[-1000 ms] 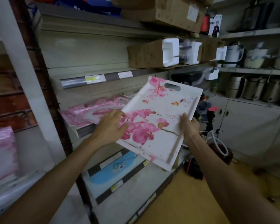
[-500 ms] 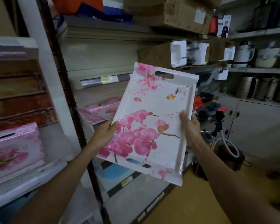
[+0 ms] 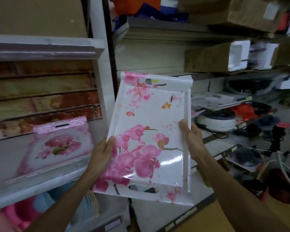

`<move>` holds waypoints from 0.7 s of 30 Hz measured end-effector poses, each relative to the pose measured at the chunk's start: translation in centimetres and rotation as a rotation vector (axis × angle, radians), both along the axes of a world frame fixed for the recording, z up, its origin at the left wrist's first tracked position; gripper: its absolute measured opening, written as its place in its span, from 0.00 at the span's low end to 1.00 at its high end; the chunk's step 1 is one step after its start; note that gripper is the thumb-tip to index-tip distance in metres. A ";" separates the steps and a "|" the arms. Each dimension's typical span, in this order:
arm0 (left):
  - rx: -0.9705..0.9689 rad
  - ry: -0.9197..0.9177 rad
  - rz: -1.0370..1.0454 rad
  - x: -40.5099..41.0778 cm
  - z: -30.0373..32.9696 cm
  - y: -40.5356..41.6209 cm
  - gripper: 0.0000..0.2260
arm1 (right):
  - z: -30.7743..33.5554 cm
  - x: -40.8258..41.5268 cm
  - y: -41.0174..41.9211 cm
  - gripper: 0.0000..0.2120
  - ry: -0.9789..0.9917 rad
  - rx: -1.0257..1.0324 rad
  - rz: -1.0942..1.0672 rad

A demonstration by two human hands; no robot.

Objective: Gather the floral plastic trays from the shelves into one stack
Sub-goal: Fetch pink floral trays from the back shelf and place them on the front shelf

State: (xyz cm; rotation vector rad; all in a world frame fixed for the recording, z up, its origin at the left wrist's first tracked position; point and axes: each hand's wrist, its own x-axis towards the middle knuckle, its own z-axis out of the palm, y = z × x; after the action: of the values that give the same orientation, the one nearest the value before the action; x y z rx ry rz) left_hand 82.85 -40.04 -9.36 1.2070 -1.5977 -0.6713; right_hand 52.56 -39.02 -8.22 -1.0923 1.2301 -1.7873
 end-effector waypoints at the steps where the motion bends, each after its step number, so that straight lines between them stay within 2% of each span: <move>1: 0.006 0.009 0.033 1.3 -0.2 0.0 0.13 | 0.0 1.3 -0.8 0.13 0.006 0.005 0.022; 7: -0.003 -0.005 0.209 8.8 -0.6 0.0 0.15 | 0.3 9.1 -5.0 0.12 0.012 0.019 0.175; 18: 0.018 -0.051 0.361 19.6 -0.4 -1.1 0.15 | 1.8 21.1 -11.2 0.15 0.073 0.077 0.361; 21: 0.015 -0.033 0.426 22.1 -0.3 -2.8 0.16 | 1.7 23.8 -12.4 0.13 0.100 0.081 0.416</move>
State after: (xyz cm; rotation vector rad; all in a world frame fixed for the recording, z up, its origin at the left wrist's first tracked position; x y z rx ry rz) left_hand 104.97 -42.85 -9.61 1.5153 -1.3023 -0.3897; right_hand 76.40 -51.46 -6.47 -1.2939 1.0297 -1.3728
